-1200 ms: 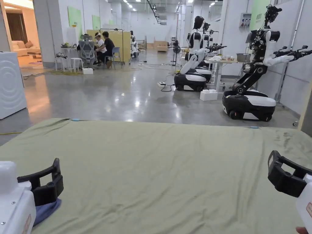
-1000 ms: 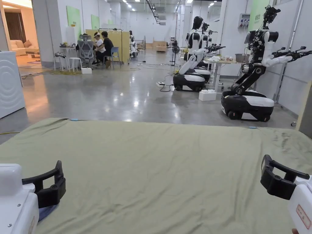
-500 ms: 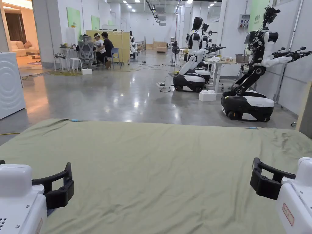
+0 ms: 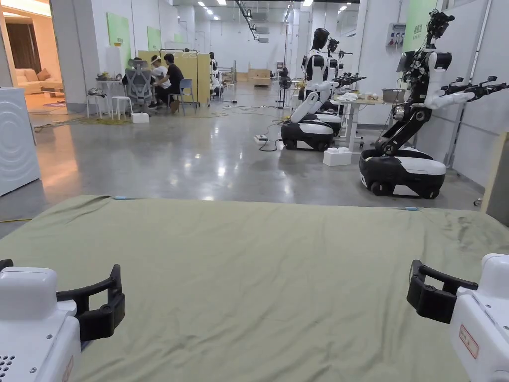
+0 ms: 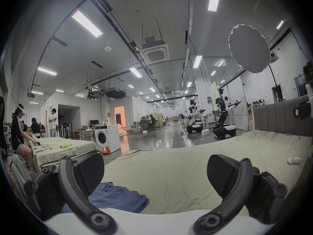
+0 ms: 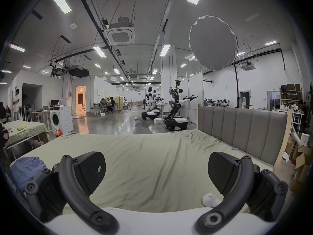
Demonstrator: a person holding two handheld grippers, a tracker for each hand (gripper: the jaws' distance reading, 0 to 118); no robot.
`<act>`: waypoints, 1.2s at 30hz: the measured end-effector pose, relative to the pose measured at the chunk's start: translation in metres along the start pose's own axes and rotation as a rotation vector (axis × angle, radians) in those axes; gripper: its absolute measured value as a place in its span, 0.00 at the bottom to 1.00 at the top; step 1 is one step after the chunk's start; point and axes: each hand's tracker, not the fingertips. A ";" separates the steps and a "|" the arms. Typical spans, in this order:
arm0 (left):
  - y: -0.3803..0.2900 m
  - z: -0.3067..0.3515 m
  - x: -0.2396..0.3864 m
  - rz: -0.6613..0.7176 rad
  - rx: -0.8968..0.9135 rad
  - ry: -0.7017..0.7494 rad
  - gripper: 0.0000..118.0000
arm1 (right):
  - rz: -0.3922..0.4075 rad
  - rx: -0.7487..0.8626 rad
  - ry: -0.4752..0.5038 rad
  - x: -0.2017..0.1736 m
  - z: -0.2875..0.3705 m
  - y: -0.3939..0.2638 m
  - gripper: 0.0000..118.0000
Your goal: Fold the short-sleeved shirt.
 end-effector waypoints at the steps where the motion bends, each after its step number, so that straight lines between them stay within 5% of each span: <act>1: 0.000 0.000 0.000 -0.004 0.001 -0.002 1.00 | -0.002 -0.001 0.009 0.001 0.000 0.000 1.00; 36: 0.005 -0.002 0.005 0.008 0.004 -0.025 1.00 | -0.003 0.036 0.057 0.000 0.007 0.000 1.00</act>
